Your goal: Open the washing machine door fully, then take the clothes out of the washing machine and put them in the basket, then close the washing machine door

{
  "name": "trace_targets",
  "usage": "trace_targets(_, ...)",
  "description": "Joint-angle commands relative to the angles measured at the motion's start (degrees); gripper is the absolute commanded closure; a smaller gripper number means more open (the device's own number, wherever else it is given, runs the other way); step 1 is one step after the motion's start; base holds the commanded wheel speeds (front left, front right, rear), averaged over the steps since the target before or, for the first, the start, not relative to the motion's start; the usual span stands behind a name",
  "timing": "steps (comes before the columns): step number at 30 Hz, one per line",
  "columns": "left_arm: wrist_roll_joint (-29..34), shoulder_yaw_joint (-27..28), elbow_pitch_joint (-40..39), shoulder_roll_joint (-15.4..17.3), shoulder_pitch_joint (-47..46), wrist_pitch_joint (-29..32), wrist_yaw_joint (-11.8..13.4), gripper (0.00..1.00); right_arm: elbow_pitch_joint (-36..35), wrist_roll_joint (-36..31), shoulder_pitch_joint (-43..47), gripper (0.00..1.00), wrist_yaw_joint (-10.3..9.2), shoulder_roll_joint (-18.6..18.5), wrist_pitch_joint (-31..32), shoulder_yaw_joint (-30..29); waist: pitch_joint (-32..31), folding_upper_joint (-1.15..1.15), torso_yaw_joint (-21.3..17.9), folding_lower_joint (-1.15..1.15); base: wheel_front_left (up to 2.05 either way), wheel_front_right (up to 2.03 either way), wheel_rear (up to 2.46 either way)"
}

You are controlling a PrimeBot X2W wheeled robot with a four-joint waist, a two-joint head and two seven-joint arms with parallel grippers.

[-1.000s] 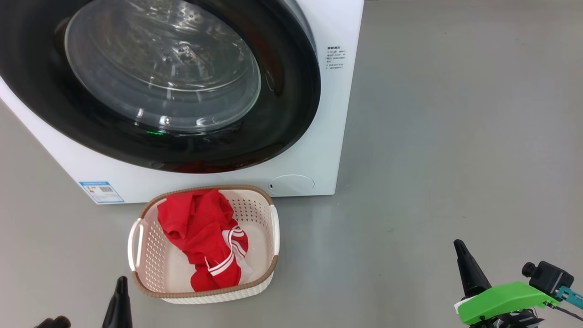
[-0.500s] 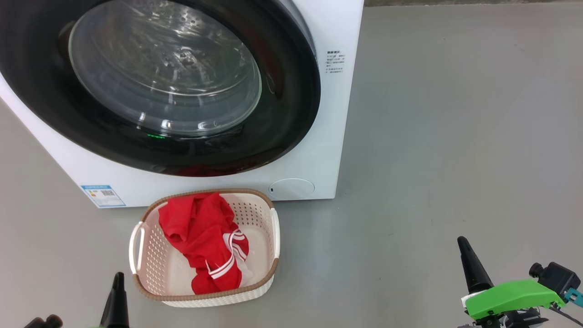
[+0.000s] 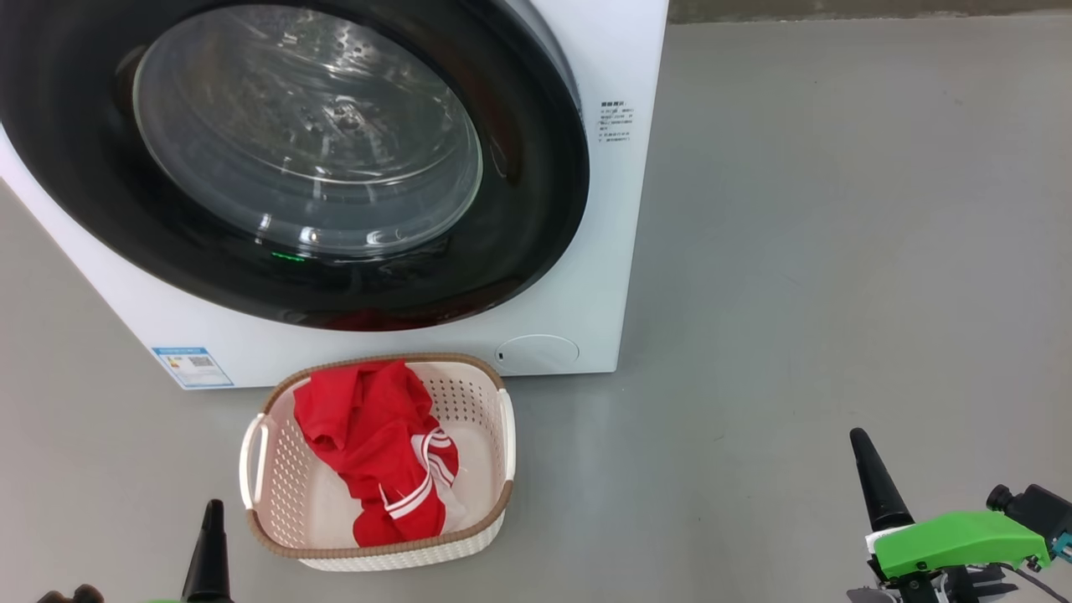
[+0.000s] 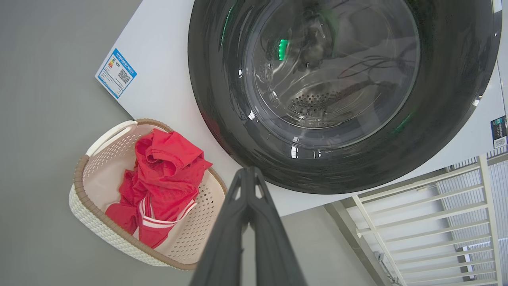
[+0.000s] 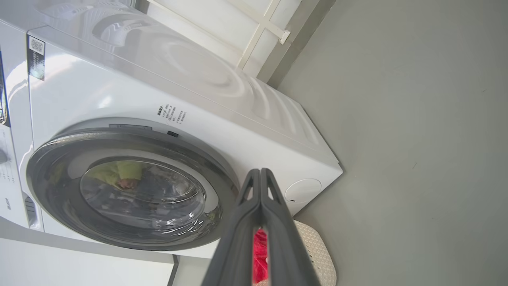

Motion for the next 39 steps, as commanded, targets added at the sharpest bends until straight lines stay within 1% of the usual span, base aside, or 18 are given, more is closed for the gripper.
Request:
trace_targets(1, -1.74, 1.49, -1.63, 0.86, -2.44, 0.62, -0.12, 1.00, -1.94, 1.74, -0.06, 1.00, -0.05, 0.01, 0.42, 0.45, -0.10, 0.00, 0.01, 0.00, 0.00, 0.00, 0.00)
trace_targets(39, -24.72, 3.76, -2.73, 0.63, -3.99, 6.95, -0.17, 1.00, -5.84, 21.97, 0.47, 1.00, -0.08, 1.83, 6.90, -3.15, -2.30, 0.00, 0.10, 0.00, 0.00, 0.00, 0.00)
